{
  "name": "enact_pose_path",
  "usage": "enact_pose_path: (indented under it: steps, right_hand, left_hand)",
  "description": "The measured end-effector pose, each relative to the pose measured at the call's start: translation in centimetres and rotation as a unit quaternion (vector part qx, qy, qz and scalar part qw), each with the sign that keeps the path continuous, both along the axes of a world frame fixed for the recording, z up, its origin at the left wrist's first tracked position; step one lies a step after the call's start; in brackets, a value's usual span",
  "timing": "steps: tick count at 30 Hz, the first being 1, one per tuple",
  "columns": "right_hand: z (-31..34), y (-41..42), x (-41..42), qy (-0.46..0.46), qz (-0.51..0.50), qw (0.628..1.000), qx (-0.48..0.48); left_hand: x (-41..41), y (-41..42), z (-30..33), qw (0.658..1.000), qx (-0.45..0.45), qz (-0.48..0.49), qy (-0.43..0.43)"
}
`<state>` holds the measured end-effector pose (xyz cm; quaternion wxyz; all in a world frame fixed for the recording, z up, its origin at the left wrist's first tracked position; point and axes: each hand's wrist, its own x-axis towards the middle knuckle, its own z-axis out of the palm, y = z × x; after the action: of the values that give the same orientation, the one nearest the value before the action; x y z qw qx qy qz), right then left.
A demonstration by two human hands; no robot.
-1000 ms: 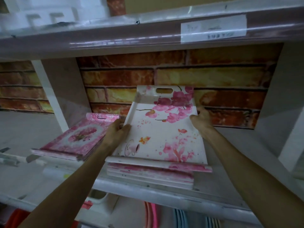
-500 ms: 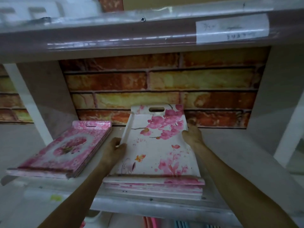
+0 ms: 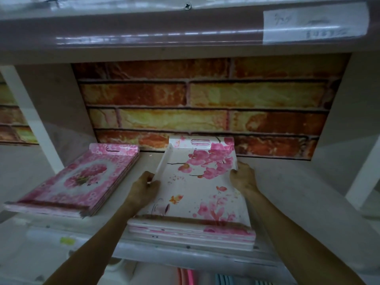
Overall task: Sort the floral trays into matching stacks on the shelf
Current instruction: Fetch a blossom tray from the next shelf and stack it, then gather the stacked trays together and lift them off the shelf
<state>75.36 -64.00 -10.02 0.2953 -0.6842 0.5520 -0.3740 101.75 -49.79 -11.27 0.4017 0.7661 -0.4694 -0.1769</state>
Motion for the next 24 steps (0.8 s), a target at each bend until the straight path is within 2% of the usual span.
enact_pose_path:
  steps: [3,6,9,11,18,20,24]
  right_hand:
    - [-0.4,-0.1,-0.2,0.013,0.000,1.000,-0.010]
    - [-0.5,-0.4,-0.8,0.065,0.014,0.997,-0.031]
    - [0.0,-0.4,-1.4,0.122,0.009,0.986,-0.118]
    - [1.0,0.8,-1.5,0.098,0.018,0.984,-0.146]
    - [4.1,7.4,0.1,-0.063,0.117,0.977,-0.165]
    - [4.6,9.3,1.2,-0.092,0.129,0.974,-0.161]
    - [4.1,12.0,4.5,-0.094,0.133,0.974,-0.156]
  left_hand:
    - [0.1,-0.1,-0.1,1.000,0.006,0.000,0.003]
    - [0.1,0.6,0.3,1.000,-0.005,-0.001,-0.014]
    - [0.4,2.5,0.9,0.994,-0.107,-0.008,-0.037]
    - [0.9,4.3,1.3,0.986,-0.164,-0.016,-0.035]
    - [2.6,9.2,3.4,0.963,-0.264,-0.028,0.055]
    - [3.4,10.4,3.9,0.959,-0.275,-0.039,0.060]
    - [6.5,12.6,4.0,0.961,-0.266,-0.071,0.036]
